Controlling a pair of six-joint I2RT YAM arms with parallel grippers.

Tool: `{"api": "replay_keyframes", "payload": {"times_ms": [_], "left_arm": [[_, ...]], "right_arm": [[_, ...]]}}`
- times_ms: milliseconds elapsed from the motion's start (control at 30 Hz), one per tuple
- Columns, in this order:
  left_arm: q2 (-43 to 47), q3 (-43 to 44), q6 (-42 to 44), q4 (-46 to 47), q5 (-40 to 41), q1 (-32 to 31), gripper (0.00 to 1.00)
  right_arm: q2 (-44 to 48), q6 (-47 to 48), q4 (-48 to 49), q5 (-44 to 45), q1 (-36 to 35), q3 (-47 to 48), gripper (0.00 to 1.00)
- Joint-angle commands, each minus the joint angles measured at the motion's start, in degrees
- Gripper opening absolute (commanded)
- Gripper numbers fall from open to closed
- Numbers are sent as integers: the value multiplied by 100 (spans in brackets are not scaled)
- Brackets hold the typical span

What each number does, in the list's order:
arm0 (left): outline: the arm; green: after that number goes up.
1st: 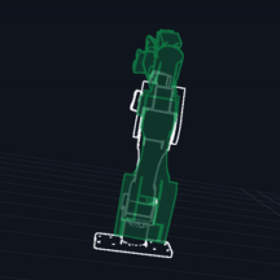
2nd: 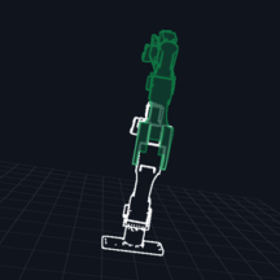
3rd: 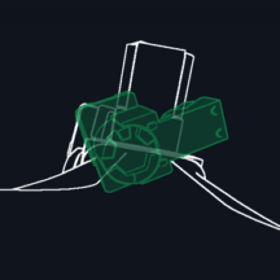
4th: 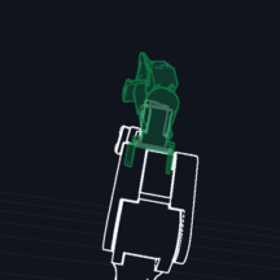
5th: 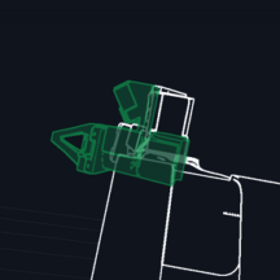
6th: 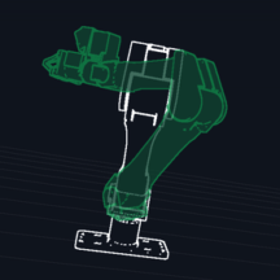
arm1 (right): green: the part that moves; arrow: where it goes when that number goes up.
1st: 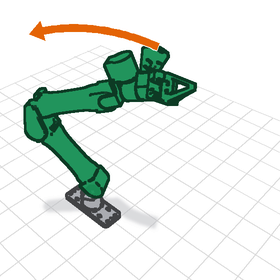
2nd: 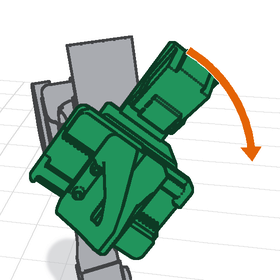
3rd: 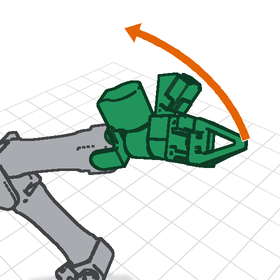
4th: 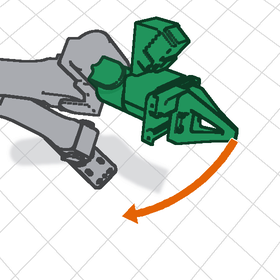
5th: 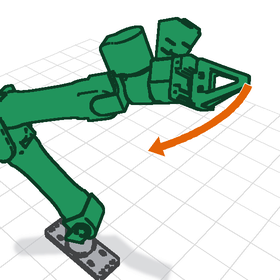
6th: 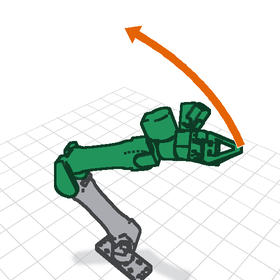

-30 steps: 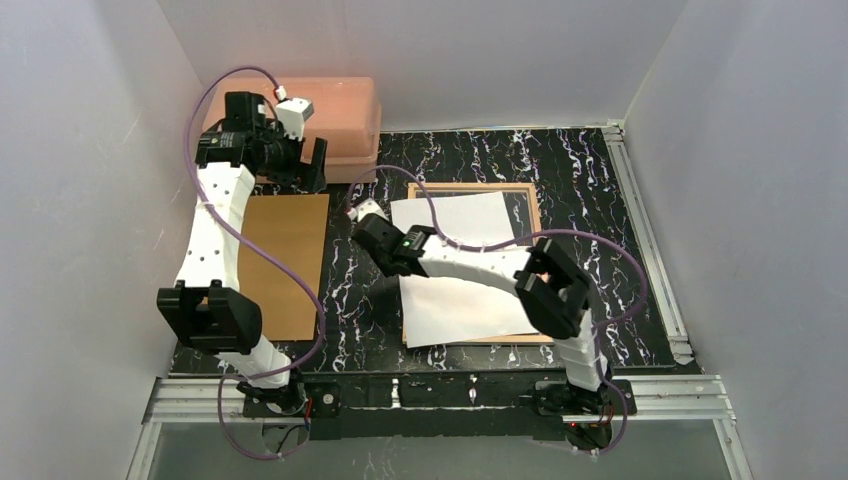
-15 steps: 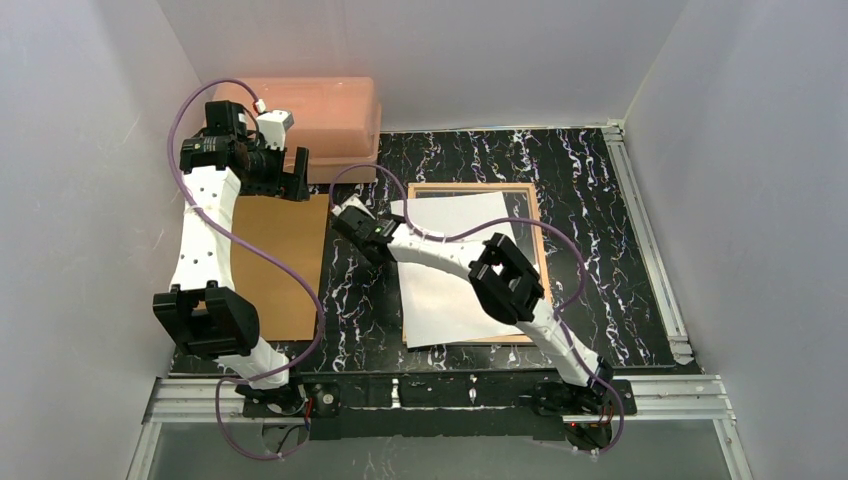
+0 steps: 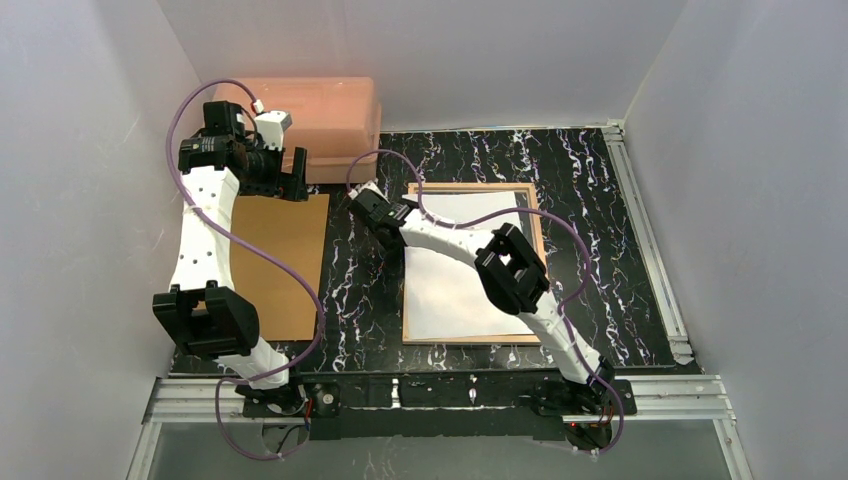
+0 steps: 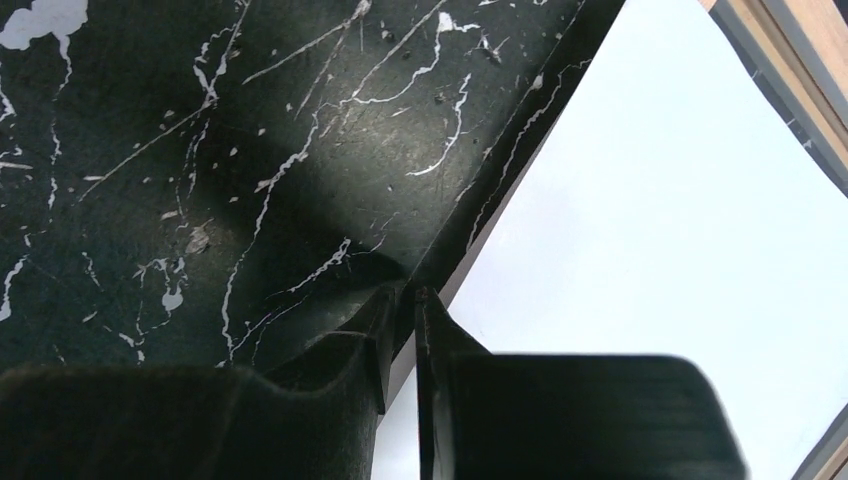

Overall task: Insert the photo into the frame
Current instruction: Adjust the photo in the photo frame.

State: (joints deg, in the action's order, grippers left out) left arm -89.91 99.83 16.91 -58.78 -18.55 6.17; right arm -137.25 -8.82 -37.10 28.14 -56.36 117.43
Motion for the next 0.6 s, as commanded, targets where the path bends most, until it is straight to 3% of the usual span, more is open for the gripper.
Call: {"api": "replay_keyframes", "payload": {"times_ms": [0, 567], "left_arm": [[263, 32, -17, -135, -138, 59, 96], [378, -296, -19, 16, -137, 68, 95]], "right_arm": [[-11, 23, 217, 142, 100, 113, 22], [254, -47, 370, 302, 343, -82, 20]]}}
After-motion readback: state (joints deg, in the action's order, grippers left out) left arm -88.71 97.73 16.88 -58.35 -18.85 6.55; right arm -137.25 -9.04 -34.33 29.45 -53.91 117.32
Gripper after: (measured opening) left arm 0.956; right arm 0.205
